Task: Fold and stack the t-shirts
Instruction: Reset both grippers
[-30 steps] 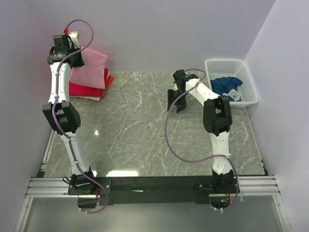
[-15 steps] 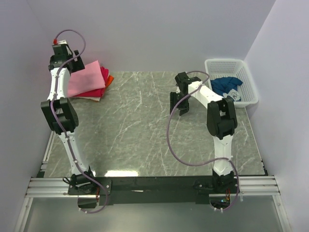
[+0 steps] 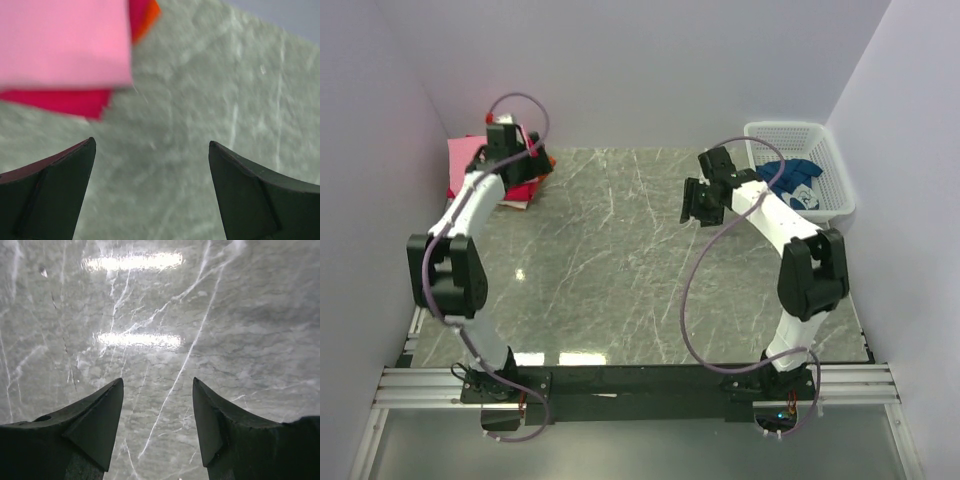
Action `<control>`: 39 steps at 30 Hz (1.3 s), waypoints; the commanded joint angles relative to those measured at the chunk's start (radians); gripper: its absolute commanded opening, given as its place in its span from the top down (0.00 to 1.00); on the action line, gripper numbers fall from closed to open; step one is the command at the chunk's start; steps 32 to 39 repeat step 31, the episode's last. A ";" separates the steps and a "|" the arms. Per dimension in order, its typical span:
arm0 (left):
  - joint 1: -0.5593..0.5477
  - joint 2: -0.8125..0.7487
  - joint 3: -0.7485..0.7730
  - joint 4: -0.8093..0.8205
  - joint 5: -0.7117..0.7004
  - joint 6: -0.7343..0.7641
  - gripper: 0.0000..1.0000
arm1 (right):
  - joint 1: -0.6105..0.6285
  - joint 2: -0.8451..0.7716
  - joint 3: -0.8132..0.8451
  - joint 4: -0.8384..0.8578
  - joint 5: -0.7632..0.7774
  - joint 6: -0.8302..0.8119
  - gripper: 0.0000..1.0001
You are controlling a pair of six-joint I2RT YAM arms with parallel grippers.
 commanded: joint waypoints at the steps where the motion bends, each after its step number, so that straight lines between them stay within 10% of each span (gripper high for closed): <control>1: -0.118 -0.185 -0.156 0.122 -0.012 -0.075 0.00 | 0.000 -0.140 -0.080 0.113 0.079 0.040 0.36; 16: -0.397 -0.623 -0.626 0.115 -0.067 -0.190 0.01 | 0.011 -0.582 -0.493 0.217 0.104 0.140 0.36; 39: -0.439 -0.836 -0.715 0.038 -0.141 -0.239 0.00 | 0.010 -0.902 -0.679 0.104 0.116 0.086 0.36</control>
